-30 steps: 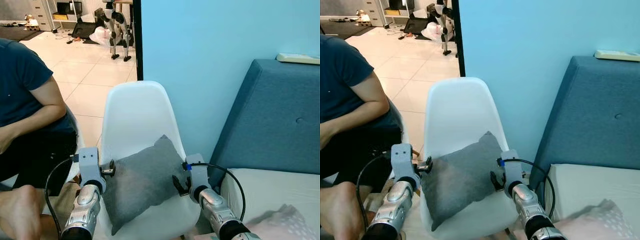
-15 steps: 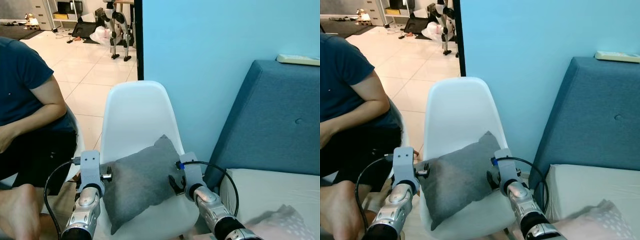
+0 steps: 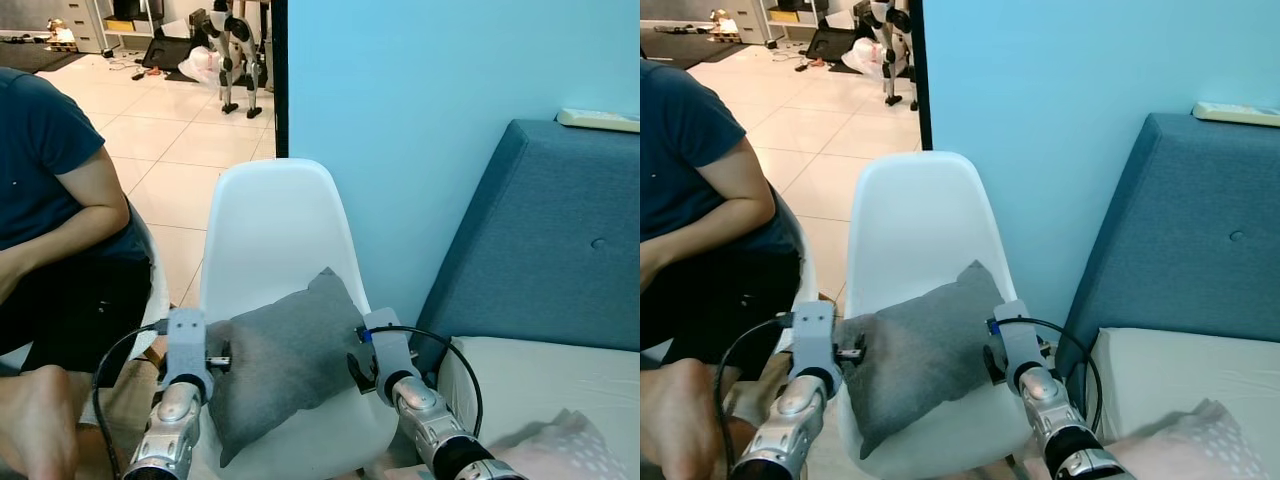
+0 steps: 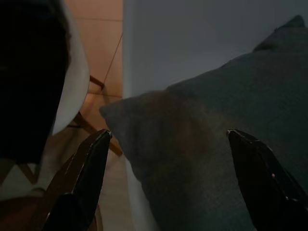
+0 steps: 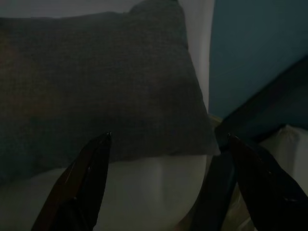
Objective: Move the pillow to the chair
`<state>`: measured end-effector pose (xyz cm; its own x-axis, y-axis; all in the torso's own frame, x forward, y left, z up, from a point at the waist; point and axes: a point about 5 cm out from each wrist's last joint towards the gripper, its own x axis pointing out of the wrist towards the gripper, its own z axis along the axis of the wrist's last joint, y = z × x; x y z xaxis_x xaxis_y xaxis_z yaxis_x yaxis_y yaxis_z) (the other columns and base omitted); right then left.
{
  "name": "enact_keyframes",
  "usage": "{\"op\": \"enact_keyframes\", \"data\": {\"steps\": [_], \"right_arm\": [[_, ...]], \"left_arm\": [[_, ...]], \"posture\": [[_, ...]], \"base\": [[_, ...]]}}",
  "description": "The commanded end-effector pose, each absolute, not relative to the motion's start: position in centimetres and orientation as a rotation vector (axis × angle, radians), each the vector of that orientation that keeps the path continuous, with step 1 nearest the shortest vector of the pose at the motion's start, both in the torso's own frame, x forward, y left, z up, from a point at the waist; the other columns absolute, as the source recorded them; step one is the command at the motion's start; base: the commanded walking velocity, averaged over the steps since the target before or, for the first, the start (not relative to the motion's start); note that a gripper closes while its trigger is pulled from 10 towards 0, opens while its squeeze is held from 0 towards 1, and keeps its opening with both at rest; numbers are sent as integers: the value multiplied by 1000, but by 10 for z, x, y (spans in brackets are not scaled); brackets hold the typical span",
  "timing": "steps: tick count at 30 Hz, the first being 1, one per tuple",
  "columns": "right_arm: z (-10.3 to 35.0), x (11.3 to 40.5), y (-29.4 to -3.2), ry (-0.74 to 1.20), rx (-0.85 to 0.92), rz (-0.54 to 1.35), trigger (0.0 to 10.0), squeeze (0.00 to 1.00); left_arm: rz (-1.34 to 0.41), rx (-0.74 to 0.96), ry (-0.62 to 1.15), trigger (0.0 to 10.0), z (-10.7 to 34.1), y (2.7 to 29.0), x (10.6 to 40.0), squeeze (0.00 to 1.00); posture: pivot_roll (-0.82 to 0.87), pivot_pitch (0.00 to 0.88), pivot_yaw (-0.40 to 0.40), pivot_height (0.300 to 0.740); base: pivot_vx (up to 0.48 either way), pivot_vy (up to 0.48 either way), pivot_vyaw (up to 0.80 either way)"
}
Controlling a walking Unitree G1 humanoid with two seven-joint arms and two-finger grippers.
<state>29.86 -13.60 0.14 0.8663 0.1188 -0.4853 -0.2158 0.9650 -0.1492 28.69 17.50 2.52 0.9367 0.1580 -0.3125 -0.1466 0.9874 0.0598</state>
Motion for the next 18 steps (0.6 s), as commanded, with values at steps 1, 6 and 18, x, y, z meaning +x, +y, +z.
{"op": "enact_keyframes", "data": {"steps": [1, 6, 18], "right_arm": [[2, 299, -136, 481, -189, 167, 10000, 0], [-1, 294, -136, 479, -194, 172, 10000, 0], [-7, 286, -141, 484, -180, 143, 10000, 0]], "left_arm": [[200, 6, 342, 10000, 24, 181, 286, 0], [211, -26, 348, 10000, 24, 187, 286, 0], [146, -12, 364, 10000, 19, 180, 280, 0]], "posture": [[68, 74, -14, 740], [59, 87, -7, 740], [38, 94, 10, 740]], "base": [[0, 0, 0], [0, 0, 0], [0, 0, 0]]}}
